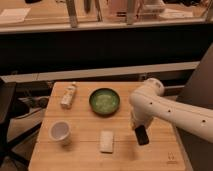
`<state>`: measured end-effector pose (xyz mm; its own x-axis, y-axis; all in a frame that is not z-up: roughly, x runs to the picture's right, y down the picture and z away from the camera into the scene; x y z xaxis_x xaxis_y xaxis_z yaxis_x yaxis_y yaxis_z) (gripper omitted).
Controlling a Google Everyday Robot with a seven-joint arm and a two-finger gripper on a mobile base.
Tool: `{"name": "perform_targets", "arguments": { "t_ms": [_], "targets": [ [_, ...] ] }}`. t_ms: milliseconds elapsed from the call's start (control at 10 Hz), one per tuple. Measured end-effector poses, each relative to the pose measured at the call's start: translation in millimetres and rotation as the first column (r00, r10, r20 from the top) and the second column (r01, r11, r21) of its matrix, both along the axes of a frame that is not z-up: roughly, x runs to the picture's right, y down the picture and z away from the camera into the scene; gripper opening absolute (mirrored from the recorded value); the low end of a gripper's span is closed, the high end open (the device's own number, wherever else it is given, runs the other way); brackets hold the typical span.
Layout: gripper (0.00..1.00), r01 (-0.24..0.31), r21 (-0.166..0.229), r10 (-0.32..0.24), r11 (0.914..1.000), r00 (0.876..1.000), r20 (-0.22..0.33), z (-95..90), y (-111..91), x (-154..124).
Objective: Place the eraser in the ceramic cup
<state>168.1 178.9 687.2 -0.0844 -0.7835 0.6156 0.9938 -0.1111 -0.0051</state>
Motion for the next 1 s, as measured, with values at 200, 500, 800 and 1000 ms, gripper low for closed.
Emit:
{"name": "perform_targets", "arguments": {
  "t_ms": [200, 500, 800, 1000],
  "targets": [
    [0.01, 0.014, 0.005, -0.014, 0.9999, 1.000, 0.004, -2.0, -5.2, -5.3],
    [0.01, 0.033, 0.016, -0.033, 0.9993, 0.999, 0.030, -3.2, -19.6, -27.2],
    [0.01, 0.058, 0.026, -0.060, 0.9979, 0.997, 0.046, -4.8, -30.0, -40.5],
    [0.01, 0.075, 0.036, -0.077, 0.9965, 0.995, 0.059, -3.3, -40.9, -58.1]
  ]
}}
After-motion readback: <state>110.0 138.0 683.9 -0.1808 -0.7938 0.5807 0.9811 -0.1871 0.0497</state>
